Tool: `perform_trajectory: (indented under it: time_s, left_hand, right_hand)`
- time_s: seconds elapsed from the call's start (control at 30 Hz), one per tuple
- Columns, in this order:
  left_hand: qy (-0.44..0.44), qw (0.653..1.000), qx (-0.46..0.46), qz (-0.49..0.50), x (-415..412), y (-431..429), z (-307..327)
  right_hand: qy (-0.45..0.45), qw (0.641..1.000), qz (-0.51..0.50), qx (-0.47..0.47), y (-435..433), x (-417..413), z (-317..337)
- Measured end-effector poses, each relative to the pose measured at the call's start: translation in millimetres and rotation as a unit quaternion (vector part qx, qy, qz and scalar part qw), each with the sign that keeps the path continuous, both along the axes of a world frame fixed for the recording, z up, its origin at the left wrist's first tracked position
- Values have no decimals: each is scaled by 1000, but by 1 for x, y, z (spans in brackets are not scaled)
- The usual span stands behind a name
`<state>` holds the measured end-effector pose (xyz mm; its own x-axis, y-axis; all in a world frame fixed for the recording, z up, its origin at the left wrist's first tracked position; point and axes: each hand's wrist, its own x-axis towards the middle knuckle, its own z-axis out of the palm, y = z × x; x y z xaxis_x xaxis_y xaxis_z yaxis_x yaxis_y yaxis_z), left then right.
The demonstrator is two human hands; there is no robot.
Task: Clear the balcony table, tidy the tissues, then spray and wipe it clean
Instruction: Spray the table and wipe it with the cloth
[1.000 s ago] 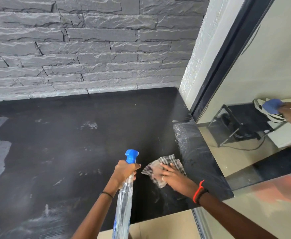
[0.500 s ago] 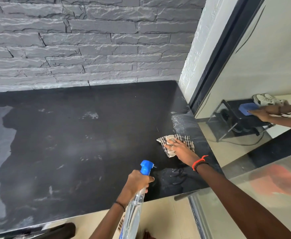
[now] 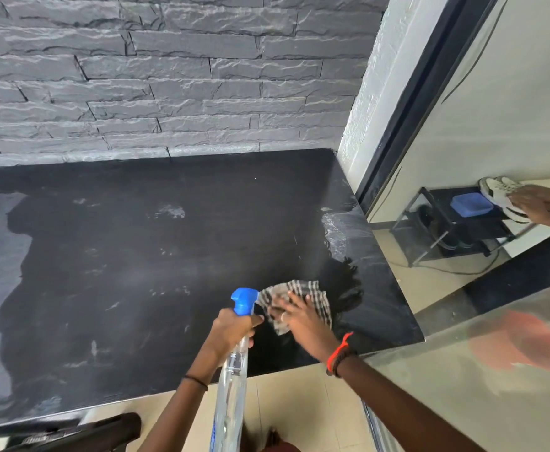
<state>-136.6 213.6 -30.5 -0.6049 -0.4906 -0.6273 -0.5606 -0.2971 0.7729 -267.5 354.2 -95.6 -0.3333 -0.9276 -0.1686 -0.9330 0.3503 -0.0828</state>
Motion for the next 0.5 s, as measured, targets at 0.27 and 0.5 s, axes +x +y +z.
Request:
perform_trajectory:
  time_s: [0.27, 0.5]
  left_hand:
    - [14, 1000, 3, 5, 0, -14, 3]
    - [9, 1000, 11, 0, -10, -7, 2]
  right_hand:
    - [9, 999, 12, 34, 77, 2, 10]
    - [0, 995, -96, 14, 23, 14, 16]
